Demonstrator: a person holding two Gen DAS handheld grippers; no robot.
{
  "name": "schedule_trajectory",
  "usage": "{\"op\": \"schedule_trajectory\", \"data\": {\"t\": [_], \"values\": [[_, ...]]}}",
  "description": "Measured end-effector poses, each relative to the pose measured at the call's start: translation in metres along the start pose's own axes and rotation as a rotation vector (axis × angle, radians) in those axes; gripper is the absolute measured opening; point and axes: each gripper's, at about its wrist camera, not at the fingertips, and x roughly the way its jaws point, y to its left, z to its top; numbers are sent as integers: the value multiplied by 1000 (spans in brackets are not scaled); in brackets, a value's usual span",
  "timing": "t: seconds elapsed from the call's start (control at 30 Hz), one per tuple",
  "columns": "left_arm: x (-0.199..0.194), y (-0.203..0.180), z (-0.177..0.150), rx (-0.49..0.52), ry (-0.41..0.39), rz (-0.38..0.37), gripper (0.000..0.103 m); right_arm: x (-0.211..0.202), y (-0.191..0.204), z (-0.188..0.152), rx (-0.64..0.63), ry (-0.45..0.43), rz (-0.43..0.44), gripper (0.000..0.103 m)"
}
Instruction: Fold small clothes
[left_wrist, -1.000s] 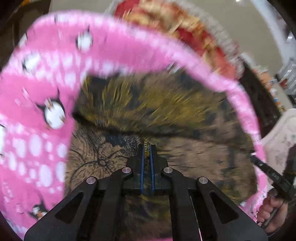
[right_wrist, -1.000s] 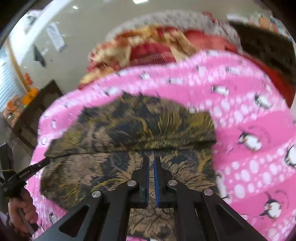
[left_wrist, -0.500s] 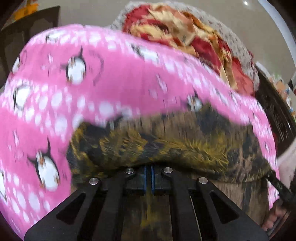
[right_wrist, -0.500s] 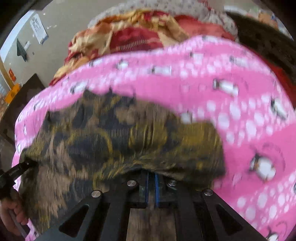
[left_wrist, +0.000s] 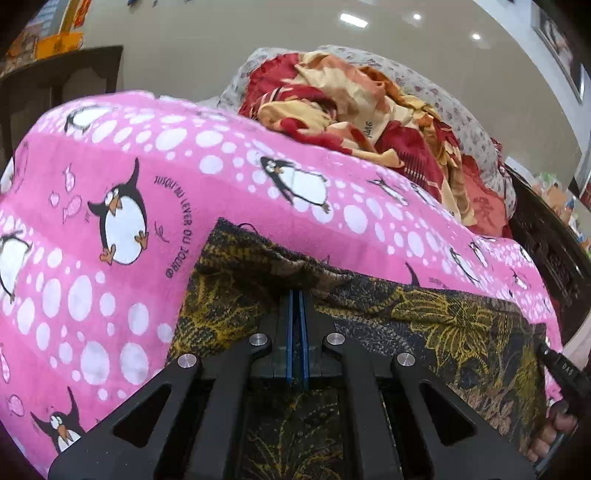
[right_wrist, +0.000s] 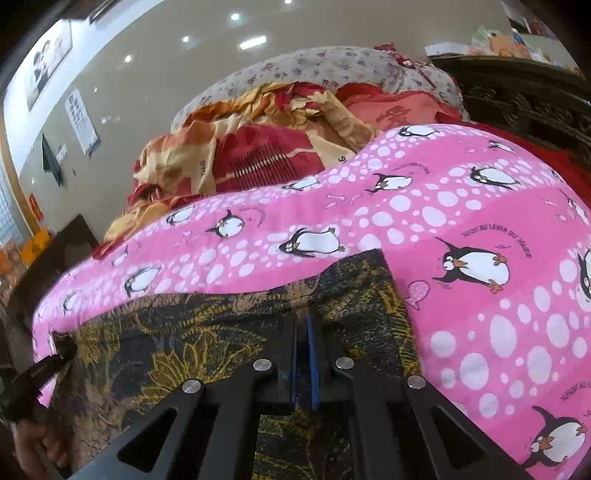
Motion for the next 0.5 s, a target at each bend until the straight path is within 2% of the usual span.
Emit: {"op": "schedule_trajectory", "data": {"t": [0.2, 0.43, 0.5], "values": [[6, 2, 0, -22, 21, 1, 3, 3, -19, 2, 98, -10, 100, 3], [10, -7, -1, 23, 41, 59, 3, 4, -16, 3, 86, 0, 85, 4], [8, -11, 5, 51, 82, 71, 3, 5, -15, 3, 88, 3, 85, 4]]}}
